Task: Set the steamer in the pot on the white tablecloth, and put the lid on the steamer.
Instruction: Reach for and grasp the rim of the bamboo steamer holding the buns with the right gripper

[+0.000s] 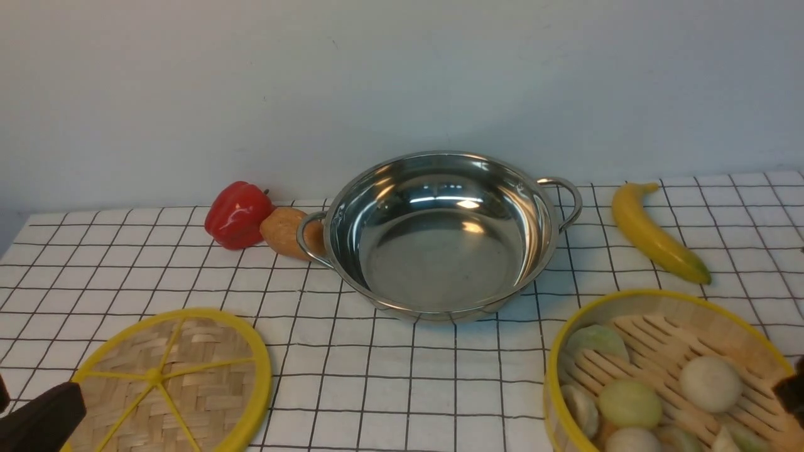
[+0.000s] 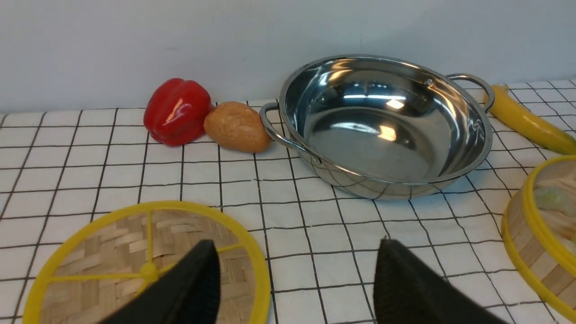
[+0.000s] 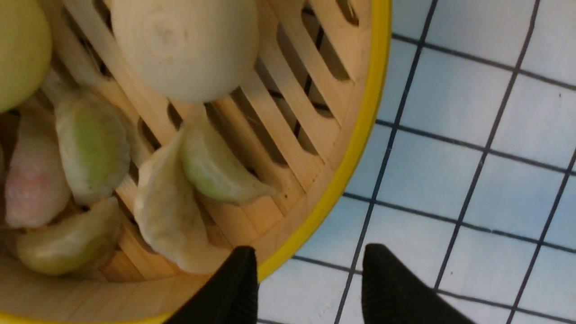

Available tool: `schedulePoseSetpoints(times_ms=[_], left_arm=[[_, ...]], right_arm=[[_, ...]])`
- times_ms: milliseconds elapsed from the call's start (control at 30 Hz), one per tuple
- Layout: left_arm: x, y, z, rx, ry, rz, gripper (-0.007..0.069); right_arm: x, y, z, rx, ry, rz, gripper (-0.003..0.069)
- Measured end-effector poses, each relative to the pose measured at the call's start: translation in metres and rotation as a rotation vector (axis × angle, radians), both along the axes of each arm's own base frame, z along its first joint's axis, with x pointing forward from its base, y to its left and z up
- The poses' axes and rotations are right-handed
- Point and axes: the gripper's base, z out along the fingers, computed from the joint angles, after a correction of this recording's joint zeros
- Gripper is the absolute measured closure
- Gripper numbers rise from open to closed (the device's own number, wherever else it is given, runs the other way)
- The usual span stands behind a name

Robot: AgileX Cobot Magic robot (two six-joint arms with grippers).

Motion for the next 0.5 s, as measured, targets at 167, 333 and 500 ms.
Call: schedulePoseSetpoints(times_ms=[167,333,500], left_arm=[[-0.001,0.000,-0.002,0.006,0.023,-0.007,0.0193],[-0.002,-0.001,-0.003,0.009,0.039,-0.013,0.0193],[-0.002,-0.001,-0.004,0.008,0.042,-0.015,0.0193]], right_arm=[[0.026,0.002,0.002,0.000,0.011,-0.005,0.0324],[0.040,0.003,-0.004,0.001,0.038,-0.025,0.0324],[0.047,0.002,-0.019,-0.024,0.094,-0.024,0.0324]])
